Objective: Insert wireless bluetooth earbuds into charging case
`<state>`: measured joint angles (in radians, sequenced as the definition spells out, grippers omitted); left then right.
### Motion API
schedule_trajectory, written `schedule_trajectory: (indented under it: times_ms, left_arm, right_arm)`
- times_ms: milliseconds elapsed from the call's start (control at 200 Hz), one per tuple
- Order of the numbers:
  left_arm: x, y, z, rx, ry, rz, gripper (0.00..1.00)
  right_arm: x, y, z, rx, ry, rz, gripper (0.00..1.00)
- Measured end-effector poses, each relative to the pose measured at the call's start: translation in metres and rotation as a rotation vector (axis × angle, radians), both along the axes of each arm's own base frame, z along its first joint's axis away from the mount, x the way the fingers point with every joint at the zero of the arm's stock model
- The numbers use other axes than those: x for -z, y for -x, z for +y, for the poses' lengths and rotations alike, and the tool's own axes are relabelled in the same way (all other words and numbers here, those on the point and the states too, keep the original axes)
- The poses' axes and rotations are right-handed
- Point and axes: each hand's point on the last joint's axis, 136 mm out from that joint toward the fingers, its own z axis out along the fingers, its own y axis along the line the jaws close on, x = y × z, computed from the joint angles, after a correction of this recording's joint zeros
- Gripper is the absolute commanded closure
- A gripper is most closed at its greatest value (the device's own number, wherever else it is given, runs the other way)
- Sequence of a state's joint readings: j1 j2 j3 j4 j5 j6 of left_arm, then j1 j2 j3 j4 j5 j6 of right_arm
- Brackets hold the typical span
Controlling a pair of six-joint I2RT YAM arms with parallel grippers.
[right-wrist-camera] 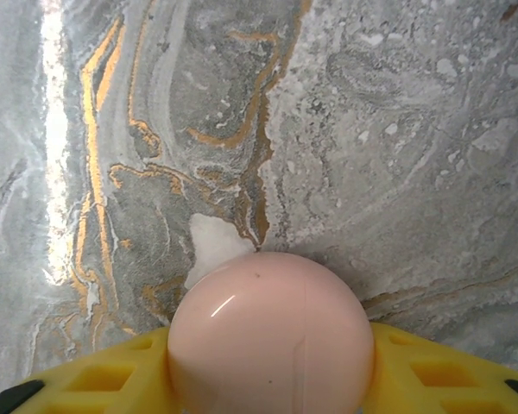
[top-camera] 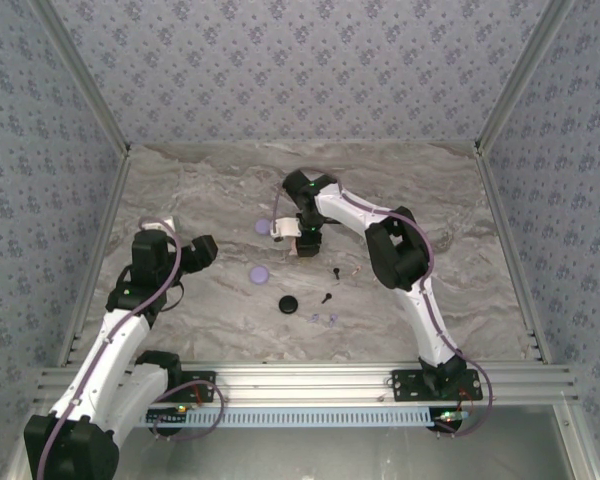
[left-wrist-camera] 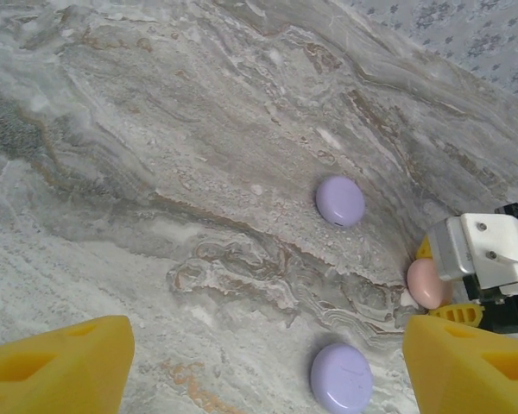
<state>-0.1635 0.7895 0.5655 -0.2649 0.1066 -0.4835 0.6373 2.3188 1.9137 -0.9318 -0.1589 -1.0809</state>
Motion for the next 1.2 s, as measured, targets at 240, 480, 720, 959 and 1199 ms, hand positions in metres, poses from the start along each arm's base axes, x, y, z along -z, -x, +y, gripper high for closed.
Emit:
schedule_trajectory:
  times_ms: [240,480,720,959,1199]
  left_arm:
    - [-0.009,-0.003,-0.016,0.07,0.068,-0.041,0.22]
    - [-0.021,-0.009,-0.05,0.202,0.249,-0.078,0.24]
    - [-0.033,-0.012,-0.105,0.375,0.445,-0.015,0.25]
    - [-0.07,-0.007,-0.172,0.585,0.513,-0.033,0.26]
    - [-0.057,-0.003,-0.209,0.658,0.531,0.022,0.31]
  right_arm:
    - [-0.022,0.01,-0.001,-0.003,-0.069,-0.009,0.53]
    - [-0.096,0.012,-0.009,0.003,-0.239,-0.175,0.53]
    - [-0.171,0.026,-0.01,0.001,-0.411,-0.386,0.53]
    - [-0.205,0.042,-0.005,0.03,-0.524,-0.47,0.52]
    - [-0.213,0.051,-0.003,0.048,-0.56,-0.472,0.52]
